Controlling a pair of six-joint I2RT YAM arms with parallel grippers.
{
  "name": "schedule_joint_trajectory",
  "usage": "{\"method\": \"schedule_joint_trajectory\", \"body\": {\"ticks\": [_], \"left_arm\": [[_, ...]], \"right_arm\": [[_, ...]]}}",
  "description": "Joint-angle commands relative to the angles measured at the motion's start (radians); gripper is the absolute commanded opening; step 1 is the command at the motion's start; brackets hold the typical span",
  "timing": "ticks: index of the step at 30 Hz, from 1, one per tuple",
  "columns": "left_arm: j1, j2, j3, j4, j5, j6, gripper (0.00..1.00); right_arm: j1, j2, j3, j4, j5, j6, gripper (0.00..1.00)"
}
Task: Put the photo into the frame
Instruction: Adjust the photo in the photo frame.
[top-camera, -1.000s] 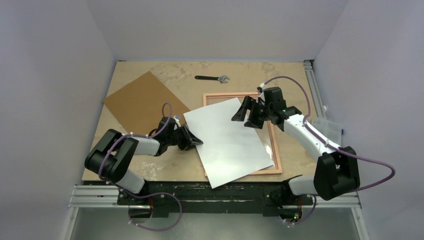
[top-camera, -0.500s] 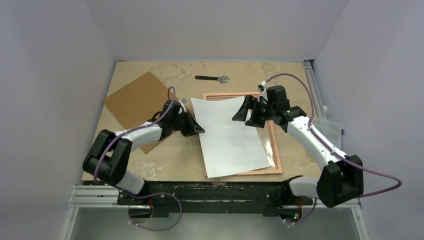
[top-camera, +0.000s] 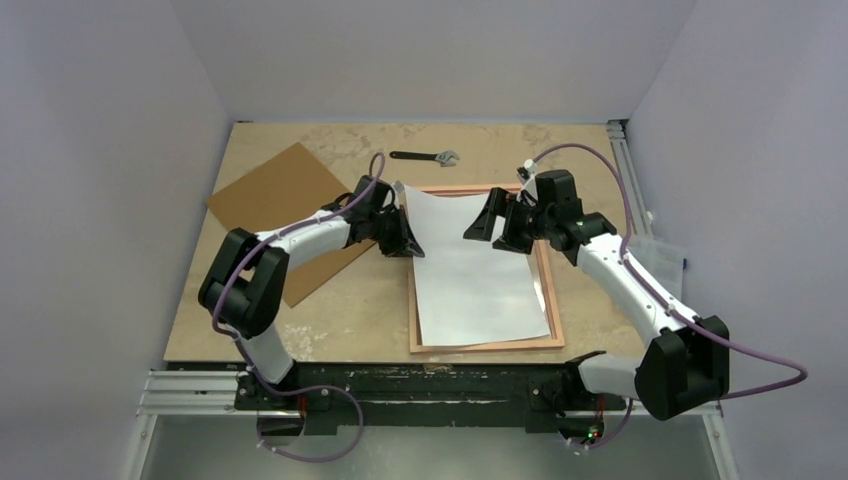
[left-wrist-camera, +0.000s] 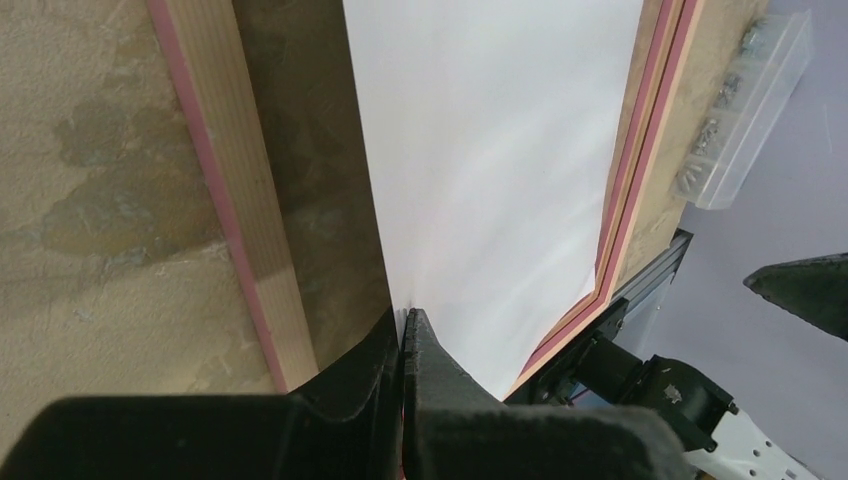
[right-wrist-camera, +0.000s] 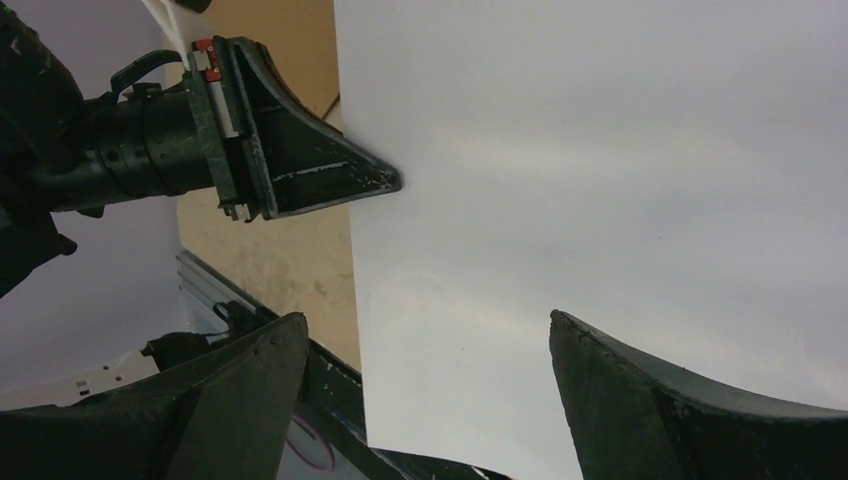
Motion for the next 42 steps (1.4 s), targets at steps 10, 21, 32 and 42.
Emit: {"method": "schedule_joint_trajectory", "body": {"ticks": [10, 21, 32, 42], "left_arm": [[-0.047, 0.143, 0.208, -0.097, 0.054, 0.093, 0.0], [-0.058, 0.202, 0.283, -0.104, 0.084, 0.122, 0.0], [-0.073, 0.21, 0.288, -0.075, 0.048, 0.068, 0.0], [-0.084, 0.145, 0.272, -0.123, -0.017, 0.082, 0.46]], "right_arm": [[-0.01, -0.032, 0.068, -0.015, 0.034, -0.037, 0.9], [-0.012, -0.016, 0.07, -0.009, 0.024, -0.038, 0.9], [-0.014, -0.007, 0.072, -0.005, 0.023, -0.038, 0.9], [-0.013, -0.009, 0.066, -0.003, 0.02, -0.039, 0.91]]}}
